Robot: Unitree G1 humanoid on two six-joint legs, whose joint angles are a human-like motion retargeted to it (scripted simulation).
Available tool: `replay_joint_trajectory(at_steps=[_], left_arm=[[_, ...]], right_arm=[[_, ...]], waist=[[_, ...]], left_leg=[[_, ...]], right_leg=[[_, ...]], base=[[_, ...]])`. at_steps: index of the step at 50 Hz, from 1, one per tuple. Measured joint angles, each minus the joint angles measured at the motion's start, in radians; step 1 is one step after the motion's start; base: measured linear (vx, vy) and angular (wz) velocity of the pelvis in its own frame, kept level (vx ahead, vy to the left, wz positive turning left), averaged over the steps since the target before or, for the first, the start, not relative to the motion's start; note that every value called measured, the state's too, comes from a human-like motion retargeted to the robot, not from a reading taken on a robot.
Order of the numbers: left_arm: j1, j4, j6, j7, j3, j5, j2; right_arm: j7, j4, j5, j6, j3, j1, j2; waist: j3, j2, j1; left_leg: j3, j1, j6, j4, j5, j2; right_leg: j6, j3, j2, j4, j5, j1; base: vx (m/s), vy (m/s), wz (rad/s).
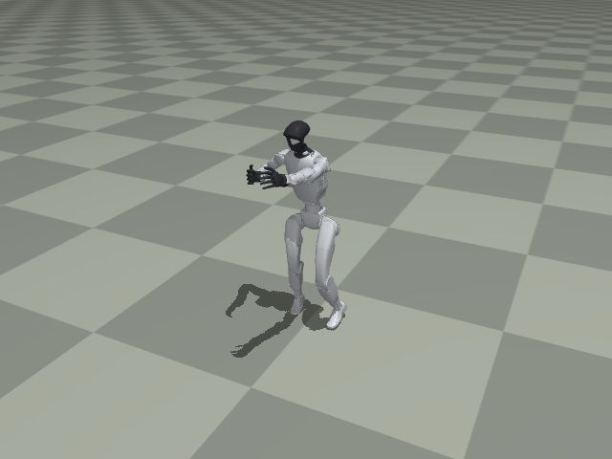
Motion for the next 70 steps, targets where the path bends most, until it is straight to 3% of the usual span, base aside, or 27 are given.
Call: replay_joint_trajectory(at_steps=[4, 7, 9, 11, 15, 18, 22, 26, 28, 30, 33, 35, 40, 43, 45, 48, 50, 52, 55, 58, 62, 65, 67, 70], left_arm=[[0.021, -0.069, -0.017, 0.01, -0.013, 0.028, -0.015], [-0.003, -0.09, -0.023, 0.025, -0.038, 0.022, -0.026], [-0.056, -0.08, -0.009, 0.045, -0.054, 0.019, -0.034], [-0.118, -0.055, 0.013, 0.063, -0.07, 0.025, -0.035], [-0.196, 0.032, 0.042, 0.068, -0.088, 0.049, -0.018], [-0.182, 0.097, 0.021, 0.065, -0.063, 0.014, 0.005], [-0.097, 0.108, -0.017, 0.064, -0.009, -0.074, 0.066], [-0.021, 0.084, -0.011, 0.041, 0.021, -0.097, 0.091], [-0.021, 0.075, 0.003, 0.033, 0.011, -0.092, 0.09], [-0.044, 0.068, 0.021, 0.027, -0.005, -0.075, 0.084], [-0.061, 0.045, 0.03, 0.018, -0.021, -0.05, 0.063], [-0.049, 0.021, 0.025, 0.019, -0.022, -0.032, 0.044], [0.062, -0.001, -0.01, 0.025, -0.022, -0.008, -0.031], [0.113, 0.02, -0.031, 0.018, -0.009, -0.001, -0.062], [0.115, 0.041, -0.027, 0.024, -0.01, 0.001, -0.065], [0.047, 0.084, -0.005, 0.068, -0.036, -0.017, -0.045], [-0.001, 0.117, 0.005, 0.091, -0.054, -0.031, -0.027], [-0.015, 0.147, 0.007, 0.096, -0.047, -0.039, -0.017], [0.034, 0.174, -0.002, 0.093, 0.017, -0.052, -0.011], [0.127, 0.16, -0.018, 0.099, 0.099, -0.09, 0.004], [0.2, 0.125, -0.022, 0.095, 0.14, -0.122, 0.027], [0.178, 0.103, -0.004, 0.07, 0.104, -0.126, 0.059], [0.135, 0.096, 0.013, 0.049, 0.072, -0.115, 0.083], [0.099, 0.089, 0.024, 0.028, 0.045, -0.097, 0.091]], right_arm=[[0.032, -0.016, 0.009, -0.008, 0.051, -0.014, 0.02], [0.05, -0.015, 0.027, -0.007, 0.049, 0.026, 0.021], [0.046, -0.002, 0.038, 0.008, 0.02, 0.053, 0.018], [0.038, 0.009, 0.047, 0.022, -0.027, 0.093, 0.02], [0.047, 0.003, 0.038, 0.027, -0.148, 0.248, 0.049], [0.071, -0.025, 0.035, 0.028, -0.264, 0.398, 0.076], [0.087, -0.047, 0.044, 0.043, -0.35, 0.5, 0.104], [0.091, -0.054, 0.042, 0.076, -0.386, 0.526, 0.103], [0.075, -0.058, 0.048, 0.082, -0.394, 0.511, 0.084], [0.056, -0.063, 0.057, 0.074, -0.381, 0.471, 0.057], [0.039, -0.087, 0.077, 0.057, -0.318, 0.394, 0.023], [0.036, -0.081, 0.103, 0.049, -0.234, 0.306, 0.006], [0.073, -0.052, 0.131, 0.039, 0.015, 0.149, 0.012], [0.12, -0.047, 0.118, 0.037, 0.076, 0.147, -0.006], [0.136, -0.049, 0.113, 0.045, 0.073, 0.166, -0.025], [0.107, -0.061, 0.148, 0.048, -0.003, 0.218, -0.047], [0.09, -0.081, 0.19, 0.034, -0.07, 0.281, -0.041], [0.101, -0.102, 0.222, 0.023, -0.131, 0.363, -0.017], [0.145, -0.12, 0.243, 0.026, -0.193, 0.47, 0.015], [0.159, -0.118, 0.228, 0.039, -0.205, 0.502, 0.008], [0.139, -0.114, 0.195, 0.055, -0.203, 0.482, -0.04], [0.117, -0.117, 0.196, 0.064, -0.2, 0.422, -0.082], [0.104, -0.121, 0.201, 0.055, -0.18, 0.345, -0.101], [0.087, -0.129, 0.194, 0.035, -0.122, 0.22, -0.106]], waist=[[-0.067, -0.054, 0.067], [-0.077, -0.046, 0.088], [-0.057, -0.053, 0.077], [-0.021, -0.059, 0.046], [0.026, -0.026, -0.036], [0.006, 0.027, -0.115], [-0.029, 0.057, -0.218], [-0.039, 0.044, -0.226], [-0.02, 0.051, -0.196], [0.013, 0.056, -0.156], [0.039, 0.036, -0.099], [0.03, 0.013, -0.054], [-0.057, -0.068, 0.054], [-0.085, -0.041, 0.081], [-0.081, -0.017, 0.082], [-0.037, -0.028, 0.059], [-0.007, -0.031, 0.027], [-0.003, -0.018, -0.018], [-0.036, 0.022, -0.107], [-0.072, 0.061, -0.205], [-0.088, 0.056, -0.276], [-0.068, 0.063, -0.247], [-0.038, 0.079, -0.196], [-0.011, 0.079, -0.123]], left_leg=[[-0.006, 0.084, -0.061, -0.555, 0.101, 0.019], [-0.044, 0.13, -0.073, -0.684, 0.181, 0.046], [-0.076, 0.118, -0.033, -0.571, 0.142, 0.022], [-0.089, 0.093, 0.005, -0.382, 0.022, -0.002], [-0.096, 0.121, 0.006, -0.21, -0.15, 0.019], [-0.094, 0.203, -0.044, -0.329, -0.107, 0.041], [-0.105, 0.327, -0.085, -0.43, 0.002, 0.026], [-0.13, 0.31, -0.057, -0.154, 0.086, -0.032], [-0.124, 0.234, -0.042, 0.08, 0.1, -0.039], [-0.085, 0.149, -0.011, 0.283, 0.057, -0.011], [0.017, 0.041, 0.07, 0.39, -0.042, 0.075], [0.074, -0.002, 0.086, 0.318, -0.067, 0.106], [0.151, 0.077, -0.01, -0.306, 0.038, 0.063], [0.123, 0.179, -0.08, -0.628, 0.157, 0.07], [0.095, 0.21, -0.07, -0.651, 0.187, 0.082], [0.1, 0.192, 0.005, -0.417, 0.029, 0.078], [0.108, 0.182, 0.019, -0.253, -0.106, 0.094], [0.11, 0.202, -0.002, -0.207, -0.168, 0.112], [0.098, 0.268, -0.054, -0.285, -0.146, 0.12], [0.066, 0.352, -0.095, -0.376, -0.052, 0.11], [0.018, 0.384, -0.077, -0.217, 0.075, 0.066], [0.025, 0.281, -0.033, 0.125, 0.132, 0.066], [0.045, 0.197, -0.009, 0.331, 0.082, 0.094], [0.091, 0.094, 0.033, 0.469, -0.035, 0.135]], right_leg=[[0.046, 0.037, -0.029, -0.063, 0.119, 0.094], [0.033, 0.084, 0.036, 0.145, 0.139, 0.072], [0.031, 0.104, 0.085, 0.395, 0.076, -0.009], [0.034, 0.09, 0.115, 0.591, -0.006, -0.093], [-0.012, -0.026, 0.092, 0.63, -0.069, -0.248], [-0.024, -0.078, 0.049, 0.327, 0.022, -0.295], [0.03, -0.049, 0.003, -0.16, 0.176, -0.232], [0.021, 0.008, 0.0, -0.269, 0.253, -0.153], [-0.026, 0.024, 0.033, -0.168, 0.203, -0.139], [-0.06, 0.023, 0.071, 0.003, 0.074, -0.147], [-0.051, 0.01, 0.073, 0.129, -0.046, -0.111], [-0.03, 0.008, 0.053, 0.107, -0.053, -0.057], [0.053, 0.042, -0.025, -0.084, 0.116, 0.12], [0.076, 0.091, 0.022, -0.023, 0.218, 0.167], [0.077, 0.105, 0.081, 0.172, 0.217, 0.125], [0.059, 0.041, 0.094, 0.561, 0.083, -0.045], [0.025, -0.032, 0.069, 0.712, 0.003, -0.158], [-0.003, -0.098, 0.046, 0.709, -0.023, -0.251], [0.0, -0.16, 0.031, 0.484, 0.011, -0.327], [0.021, -0.194, 0.015, 0.094, 0.11, -0.293], [0.03, -0.117, 0.019, -0.217, 0.194, -0.192], [-0.037, -0.036, 0.071, -0.129, 0.193, -0.172], [-0.083, -0.029, 0.115, 0.054, 0.077, -0.195], [-0.083, -0.027, 0.126, 0.21, -0.068, -0.167]], base=[[0.99, 0.11, -0.22], [0.95, 0.19, -0.12], [0.87, 0.17, 0.25], [0.85, 0.14, 0.42], [0.85, 0.1, 0.26], [0.89, 0.05, 0.33], [0.97, -0.05, 0.27], [0.96, -0.11, -0.17], [0.89, -0.07, -0.34], [0.86, -0.03, -0.31], [0.87, -0.02, -0.11], [0.91, 0.0, -0.18], [0.99, 0.07, -0.32], [1.02, 0.2, -0.23], [0.95, 0.22, -0.15], [0.87, 0.18, -0.11], [0.87, 0.16, -0.03], [0.88, 0.14, 0.16], [0.91, 0.09, 0.46], [0.98, 0.01, 0.57], [1.02, -0.07, 0.34], [0.93, -0.04, -0.35], [0.89, 0.04, -0.72], [0.89, 0.09, -0.4]])
